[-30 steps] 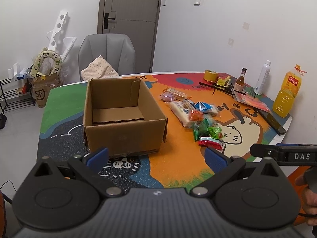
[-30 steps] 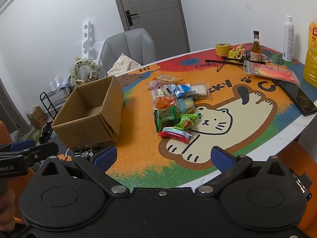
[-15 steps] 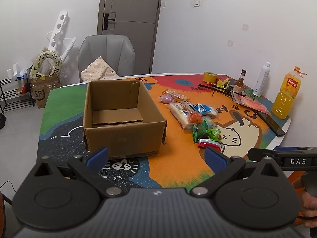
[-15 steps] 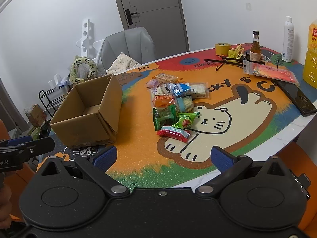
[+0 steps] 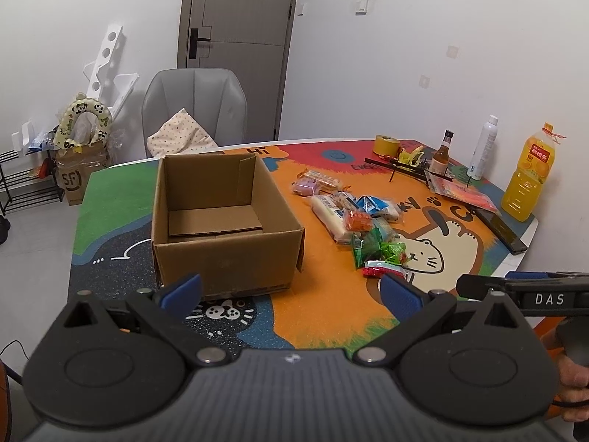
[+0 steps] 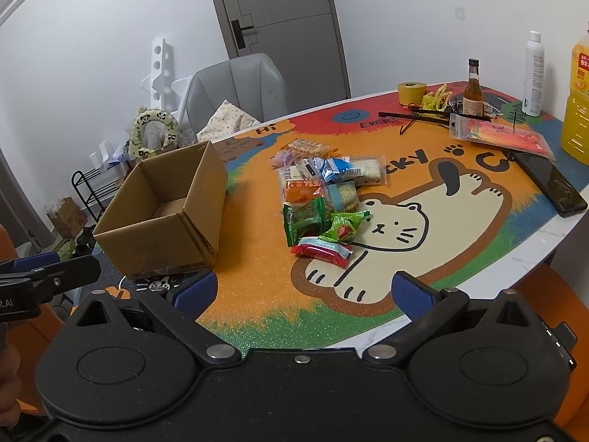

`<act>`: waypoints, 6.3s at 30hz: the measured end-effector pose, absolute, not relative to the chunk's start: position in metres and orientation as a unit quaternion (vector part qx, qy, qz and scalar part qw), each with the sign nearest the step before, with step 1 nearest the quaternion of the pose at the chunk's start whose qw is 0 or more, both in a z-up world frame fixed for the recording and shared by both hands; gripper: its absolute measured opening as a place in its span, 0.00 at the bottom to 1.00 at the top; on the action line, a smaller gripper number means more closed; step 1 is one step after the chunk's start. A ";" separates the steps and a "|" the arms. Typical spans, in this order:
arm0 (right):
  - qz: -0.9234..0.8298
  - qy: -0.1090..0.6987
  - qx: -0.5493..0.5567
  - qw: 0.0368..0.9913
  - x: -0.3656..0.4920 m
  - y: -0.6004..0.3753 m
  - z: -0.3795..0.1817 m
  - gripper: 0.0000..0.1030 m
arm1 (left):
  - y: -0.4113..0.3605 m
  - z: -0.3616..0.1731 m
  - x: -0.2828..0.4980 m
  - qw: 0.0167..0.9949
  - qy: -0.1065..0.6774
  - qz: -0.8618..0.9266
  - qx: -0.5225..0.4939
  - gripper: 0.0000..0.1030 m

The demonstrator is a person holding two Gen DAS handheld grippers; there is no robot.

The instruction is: Organize snacks

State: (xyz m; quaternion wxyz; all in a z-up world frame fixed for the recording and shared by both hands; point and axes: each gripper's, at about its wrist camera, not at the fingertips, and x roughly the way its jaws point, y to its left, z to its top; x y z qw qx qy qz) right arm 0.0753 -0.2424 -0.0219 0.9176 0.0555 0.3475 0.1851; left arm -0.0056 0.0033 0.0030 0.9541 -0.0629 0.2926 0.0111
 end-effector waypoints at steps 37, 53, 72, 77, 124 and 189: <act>0.187 0.341 0.069 0.918 0.097 -0.247 -0.020 1.00 | 0.003 0.010 0.020 0.953 0.289 -0.002 -0.088 0.99; 0.197 0.328 0.087 0.920 0.152 -0.268 -0.060 0.93 | -0.034 -0.022 0.086 0.955 0.285 -0.025 -0.078 0.90; 0.224 0.362 0.136 0.894 0.203 -0.257 -0.104 0.49 | -0.058 -0.065 0.157 0.938 0.329 -0.064 -0.091 0.60; 0.217 0.375 0.140 0.890 0.217 -0.259 -0.116 0.44 | -0.063 -0.073 0.171 0.933 0.340 -0.069 -0.098 0.59; 0.204 0.325 0.127 0.915 0.207 -0.247 -0.085 0.25 | -0.060 -0.059 0.173 0.942 0.311 -0.061 -0.106 0.35; 0.295 0.289 0.113 0.904 0.186 -0.123 -0.036 0.59 | 0.101 -0.020 0.097 0.942 0.274 0.109 -0.158 0.86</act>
